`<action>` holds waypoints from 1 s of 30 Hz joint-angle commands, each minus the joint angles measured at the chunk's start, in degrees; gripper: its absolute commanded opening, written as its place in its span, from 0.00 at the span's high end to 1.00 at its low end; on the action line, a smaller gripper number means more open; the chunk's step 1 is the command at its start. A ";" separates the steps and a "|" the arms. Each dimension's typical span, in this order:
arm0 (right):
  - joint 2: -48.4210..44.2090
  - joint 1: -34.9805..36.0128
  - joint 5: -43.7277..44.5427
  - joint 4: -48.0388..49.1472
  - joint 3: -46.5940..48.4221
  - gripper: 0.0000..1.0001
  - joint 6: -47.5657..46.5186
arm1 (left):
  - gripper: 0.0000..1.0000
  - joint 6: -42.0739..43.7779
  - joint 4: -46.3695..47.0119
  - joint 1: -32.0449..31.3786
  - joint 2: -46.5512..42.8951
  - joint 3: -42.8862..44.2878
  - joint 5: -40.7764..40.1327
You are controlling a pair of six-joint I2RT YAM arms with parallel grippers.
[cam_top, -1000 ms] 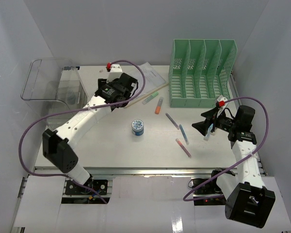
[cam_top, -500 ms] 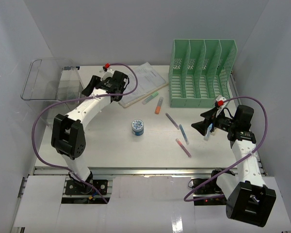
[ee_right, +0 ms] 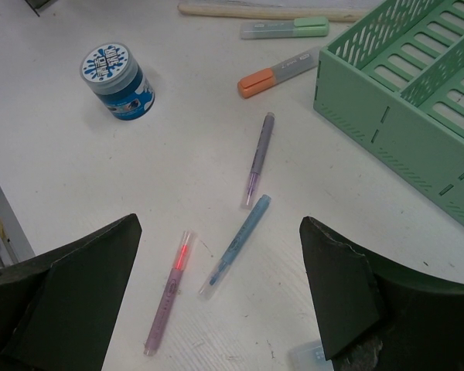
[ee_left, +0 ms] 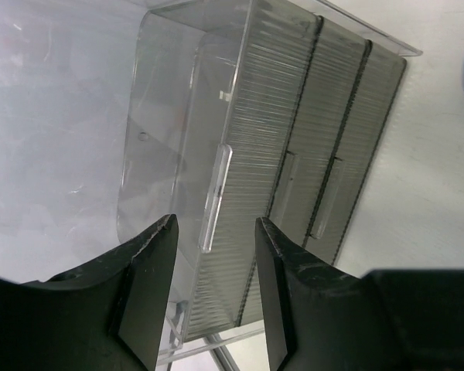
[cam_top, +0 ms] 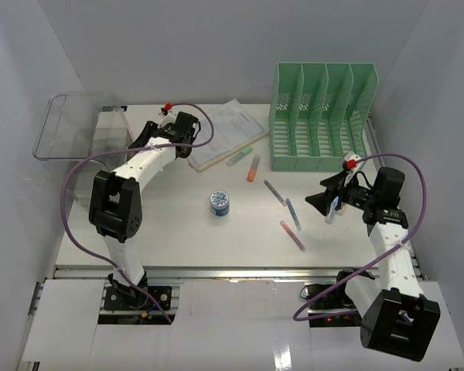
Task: Organize the desk
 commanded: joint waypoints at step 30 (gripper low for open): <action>-1.26 0.41 0.17 -0.03 2.59 0.10 -0.58 | 0.60 2.33 4.16 5.26 1.43 -3.72 0.20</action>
